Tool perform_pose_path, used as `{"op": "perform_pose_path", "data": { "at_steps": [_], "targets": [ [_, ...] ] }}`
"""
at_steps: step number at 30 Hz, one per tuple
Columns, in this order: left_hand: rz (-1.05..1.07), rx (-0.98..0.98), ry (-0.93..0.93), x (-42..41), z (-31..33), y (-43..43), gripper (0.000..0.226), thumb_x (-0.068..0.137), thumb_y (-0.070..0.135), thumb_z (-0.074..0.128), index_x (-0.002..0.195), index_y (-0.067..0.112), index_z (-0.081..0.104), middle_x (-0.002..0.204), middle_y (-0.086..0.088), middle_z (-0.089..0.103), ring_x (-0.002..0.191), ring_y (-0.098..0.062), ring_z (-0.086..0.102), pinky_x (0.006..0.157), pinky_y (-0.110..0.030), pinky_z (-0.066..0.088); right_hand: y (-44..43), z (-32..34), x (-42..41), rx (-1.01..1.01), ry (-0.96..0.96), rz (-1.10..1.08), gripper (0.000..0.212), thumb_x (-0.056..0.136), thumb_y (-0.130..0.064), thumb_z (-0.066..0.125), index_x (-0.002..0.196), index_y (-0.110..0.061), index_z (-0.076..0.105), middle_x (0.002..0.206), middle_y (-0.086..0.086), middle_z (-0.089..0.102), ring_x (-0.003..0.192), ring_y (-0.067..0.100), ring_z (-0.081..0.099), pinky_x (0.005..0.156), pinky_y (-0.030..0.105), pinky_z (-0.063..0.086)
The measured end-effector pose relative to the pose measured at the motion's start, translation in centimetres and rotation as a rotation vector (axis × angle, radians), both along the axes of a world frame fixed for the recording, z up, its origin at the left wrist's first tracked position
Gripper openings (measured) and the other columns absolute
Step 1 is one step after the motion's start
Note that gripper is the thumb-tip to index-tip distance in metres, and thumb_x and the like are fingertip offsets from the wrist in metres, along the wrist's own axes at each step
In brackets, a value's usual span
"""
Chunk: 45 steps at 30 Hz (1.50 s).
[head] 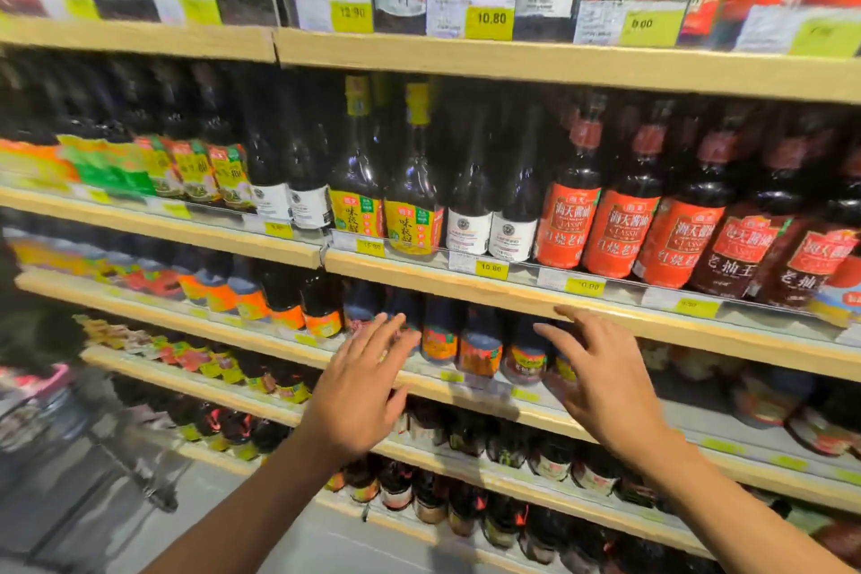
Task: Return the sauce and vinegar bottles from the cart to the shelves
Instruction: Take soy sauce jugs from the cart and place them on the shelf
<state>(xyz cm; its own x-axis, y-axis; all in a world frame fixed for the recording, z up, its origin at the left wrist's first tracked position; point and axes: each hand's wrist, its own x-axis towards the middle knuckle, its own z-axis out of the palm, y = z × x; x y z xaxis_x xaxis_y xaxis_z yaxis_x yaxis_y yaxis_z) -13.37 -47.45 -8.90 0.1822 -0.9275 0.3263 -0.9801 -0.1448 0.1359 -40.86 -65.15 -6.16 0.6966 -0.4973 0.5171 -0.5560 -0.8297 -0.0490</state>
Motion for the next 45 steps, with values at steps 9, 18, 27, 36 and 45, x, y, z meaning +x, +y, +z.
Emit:
{"op": "perform_pose_path", "data": {
  "at_steps": [9,18,27,36,45],
  "targets": [
    [0.33,-0.114,-0.094,10.6,2.7,12.3,0.076,0.094,0.054,0.052,0.159,0.03,0.022,0.168,-0.003,0.015,0.157,-0.025,0.007,0.123,-0.054,0.022,5.6,3.7,16.6,-0.097,-0.017,0.349,0.077,0.082,-0.038,0.077,0.151,-0.025,0.043,0.161,0.012,0.032,0.144,0.036,0.036,0.116,0.052,0.034],
    [0.582,-0.105,-0.148,25.7,3.7,28.4,0.085,0.083,0.051,0.072,0.155,0.029,0.032,0.166,-0.004,0.024,0.154,-0.028,0.019,0.122,-0.05,0.02,16.4,4.5,37.5,-0.105,-0.06,0.546,0.081,0.083,-0.041,0.078,0.153,-0.024,0.041,0.161,0.012,0.032,0.146,0.037,0.034,0.118,0.056,0.028],
    [0.758,-0.087,-0.081,36.6,1.7,41.6,0.081,0.086,0.057,0.067,0.154,0.03,0.032,0.166,-0.004,0.023,0.155,-0.028,0.017,0.121,-0.051,0.029,28.1,3.4,52.7,-0.034,-0.067,0.611,0.088,0.079,-0.048,0.079,0.154,-0.026,0.039,0.162,0.008,0.03,0.149,0.032,0.029,0.118,0.058,0.029],
    [0.872,-0.191,0.199,46.0,-1.0,46.6,0.083,0.09,0.058,0.061,0.158,0.038,0.017,0.169,0.009,0.009,0.156,-0.019,0.011,0.122,-0.048,0.028,34.1,0.2,66.8,0.135,-0.075,0.743,0.081,0.084,-0.05,0.075,0.153,-0.029,0.04,0.161,0.0,0.032,0.149,0.024,0.028,0.119,0.053,0.027],
    [0.943,-0.31,0.449,56.9,-2.2,46.3,0.078,0.092,0.047,0.065,0.156,0.044,0.021,0.166,0.01,0.016,0.154,-0.009,0.011,0.124,-0.038,0.023,37.4,-4.0,82.5,0.334,-0.059,0.861,0.073,0.088,-0.05,0.067,0.152,-0.028,0.04,0.161,0.0,0.031,0.148,0.023,0.031,0.118,0.051,0.031]
  ]
}}
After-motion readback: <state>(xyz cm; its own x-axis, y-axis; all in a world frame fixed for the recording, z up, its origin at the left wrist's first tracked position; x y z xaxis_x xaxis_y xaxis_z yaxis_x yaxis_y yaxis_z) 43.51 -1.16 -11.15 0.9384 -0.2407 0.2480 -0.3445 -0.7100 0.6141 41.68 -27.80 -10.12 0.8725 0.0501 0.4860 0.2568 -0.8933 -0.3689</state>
